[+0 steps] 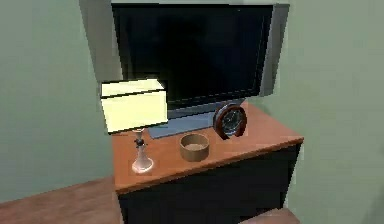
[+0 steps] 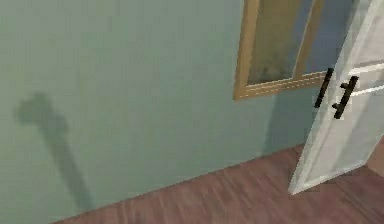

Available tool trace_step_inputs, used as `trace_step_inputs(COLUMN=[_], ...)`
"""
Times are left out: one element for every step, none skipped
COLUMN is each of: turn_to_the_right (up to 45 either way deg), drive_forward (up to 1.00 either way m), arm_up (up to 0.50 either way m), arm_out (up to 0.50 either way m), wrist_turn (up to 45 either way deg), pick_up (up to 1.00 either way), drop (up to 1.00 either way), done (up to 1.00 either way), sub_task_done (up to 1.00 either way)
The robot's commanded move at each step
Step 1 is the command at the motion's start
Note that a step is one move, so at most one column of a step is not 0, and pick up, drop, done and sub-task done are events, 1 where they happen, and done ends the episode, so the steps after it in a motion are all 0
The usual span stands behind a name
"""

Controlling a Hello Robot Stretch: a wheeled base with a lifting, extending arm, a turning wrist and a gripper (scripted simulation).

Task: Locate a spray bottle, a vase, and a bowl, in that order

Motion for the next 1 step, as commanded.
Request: trace_step_inputs(turn_to_the_right=[0.0], drive_forward=[0.0], arm_up=[0.0], arm_out=[0.0], wrist_turn=[0.0], pick_up=[0.0], drop=[0.0], done=[1.0], sub_task_done=[0.0])
